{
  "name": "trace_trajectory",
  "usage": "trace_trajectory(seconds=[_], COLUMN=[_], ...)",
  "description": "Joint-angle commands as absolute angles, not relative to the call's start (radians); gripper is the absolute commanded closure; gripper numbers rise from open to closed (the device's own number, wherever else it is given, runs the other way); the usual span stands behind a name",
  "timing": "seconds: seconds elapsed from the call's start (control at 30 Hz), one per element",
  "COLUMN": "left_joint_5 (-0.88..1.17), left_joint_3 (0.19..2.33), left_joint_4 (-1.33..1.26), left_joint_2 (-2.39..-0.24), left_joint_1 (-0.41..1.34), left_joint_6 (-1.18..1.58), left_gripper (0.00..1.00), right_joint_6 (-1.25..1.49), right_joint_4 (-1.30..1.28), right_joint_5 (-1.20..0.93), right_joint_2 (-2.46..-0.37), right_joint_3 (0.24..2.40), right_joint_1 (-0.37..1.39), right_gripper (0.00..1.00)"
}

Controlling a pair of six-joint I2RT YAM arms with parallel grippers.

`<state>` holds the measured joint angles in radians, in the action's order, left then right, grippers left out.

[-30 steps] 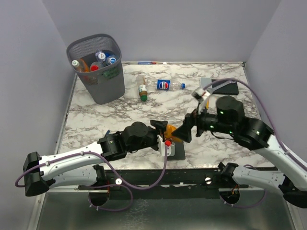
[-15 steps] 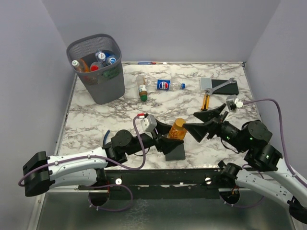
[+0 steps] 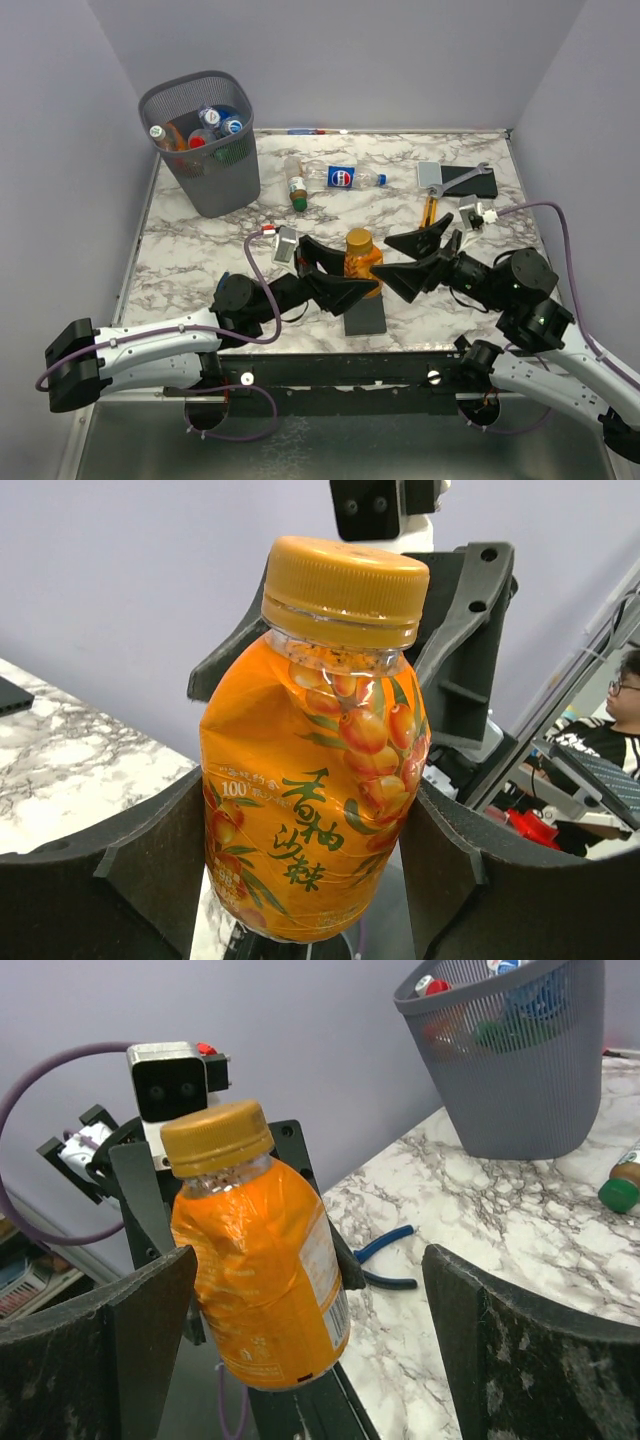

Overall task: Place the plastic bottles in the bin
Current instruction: Pick up the plastic bottle at the center of the board.

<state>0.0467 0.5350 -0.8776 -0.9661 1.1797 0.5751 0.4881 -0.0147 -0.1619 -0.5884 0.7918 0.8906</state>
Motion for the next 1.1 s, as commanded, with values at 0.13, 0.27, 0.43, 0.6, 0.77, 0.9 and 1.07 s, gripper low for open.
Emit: trace_trajectory(seconds=[0.13,0.27,0.43,0.6,0.77,0.9,1.07], left_joint_5=[0.036,0.057,0.054,0.022,0.007,0.007,-0.033], left_joint_3=[0.544,0.551,0.556,0.565,0.56,0.557,0.554], left_joint_4=[-0.928,-0.922,-0.905,-0.866,-0.841,-0.833,-0.824], left_joint_2=[-0.957,-0.977,-0.986,-0.973,-0.958,-0.95,-0.936], left_joint_1=[1.175,1.174,1.174,1.175,1.175,1.174,1.174], left_joint_6=[0.586,0.58,0.572,0.549,0.532,0.529,0.528], left_gripper=[0.78,0.78,0.78,0.78,0.78,0.78,0.67], right_joint_6=[0.517,0.544,0.561,0.55,0.522,0.514,0.52], right_joint_4=[-0.012,0.086,0.111,0.052,-0.048,-0.098,-0.111], right_joint_5=[-0.209,-0.237,-0.318,-0.379,-0.355,-0.301,-0.266], right_joint_2=[-0.679,-0.706,-0.782,-0.827,-0.823,-0.819,-0.81], right_joint_3=[0.811,0.804,0.823,0.856,0.868,0.871,0.862], right_joint_1=[0.894,0.894,0.894,0.894,0.895,0.894,0.894], right_gripper=[0.1,0.12,0.18,0.16,0.09,0.25,0.6])
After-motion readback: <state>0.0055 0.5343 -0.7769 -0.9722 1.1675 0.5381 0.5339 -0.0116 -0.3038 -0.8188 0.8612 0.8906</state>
